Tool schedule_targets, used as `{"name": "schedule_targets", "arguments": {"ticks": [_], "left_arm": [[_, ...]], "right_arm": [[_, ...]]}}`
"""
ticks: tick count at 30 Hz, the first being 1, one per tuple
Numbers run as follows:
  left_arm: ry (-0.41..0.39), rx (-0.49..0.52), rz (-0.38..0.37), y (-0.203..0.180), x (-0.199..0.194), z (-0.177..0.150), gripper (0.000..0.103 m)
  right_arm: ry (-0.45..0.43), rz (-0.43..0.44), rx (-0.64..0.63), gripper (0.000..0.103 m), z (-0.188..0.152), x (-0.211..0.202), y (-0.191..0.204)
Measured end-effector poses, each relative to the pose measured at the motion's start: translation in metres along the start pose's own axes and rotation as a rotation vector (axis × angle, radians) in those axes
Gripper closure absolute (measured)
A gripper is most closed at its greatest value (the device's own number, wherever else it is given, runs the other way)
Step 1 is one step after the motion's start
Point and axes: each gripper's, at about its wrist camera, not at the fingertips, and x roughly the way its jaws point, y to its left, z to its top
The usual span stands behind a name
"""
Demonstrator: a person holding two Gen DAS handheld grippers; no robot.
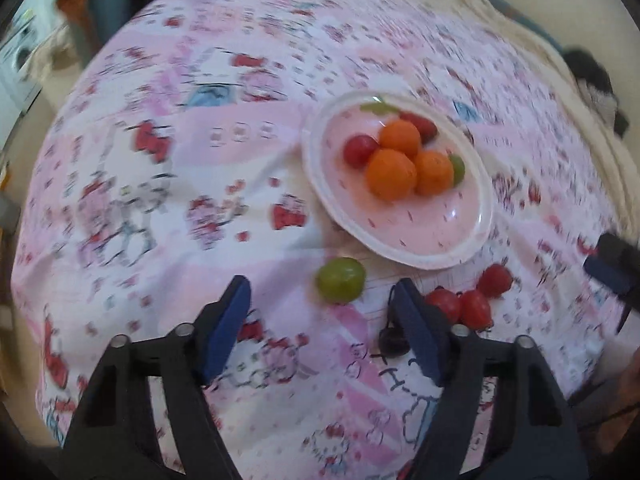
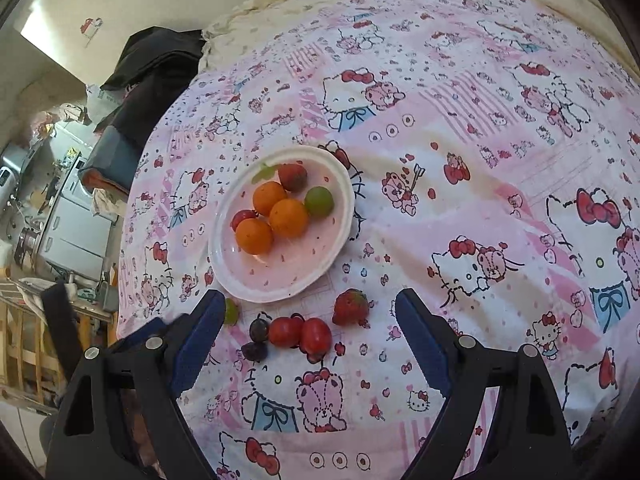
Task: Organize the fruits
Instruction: 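Grasp a green grape with the left tool while the right tool grasps a dark grape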
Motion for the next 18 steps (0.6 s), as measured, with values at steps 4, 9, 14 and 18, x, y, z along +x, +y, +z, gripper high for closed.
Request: {"name": "schedule_targets", "arguments": {"ticks": [4, 9, 14, 18], "left_arm": [[0.042, 0.03, 0.009, -0.007, 0.023, 0.002, 0.048], [0.06, 0.033, 0.004, -0.008, 0.034, 0.001, 0.053], [0.051, 0.063, 0.017, -0.016, 0.036, 0.0, 0.06], [0.044, 0.096, 0.032, -0.018, 0.033, -0.001, 0.074]], "right_arm": [[0.001, -0.021, -0.036, 0.014, 0.002, 0.001, 0.001], [0.014, -0.034, -0.051, 0.014, 0.0, 0.003, -0.002], [0.024, -0.03, -0.047, 0.014, 0.001, 0.006, -0.002], [0.025, -0.038, -0.06, 0.014, 0.0, 0.007, 0.001]]}}
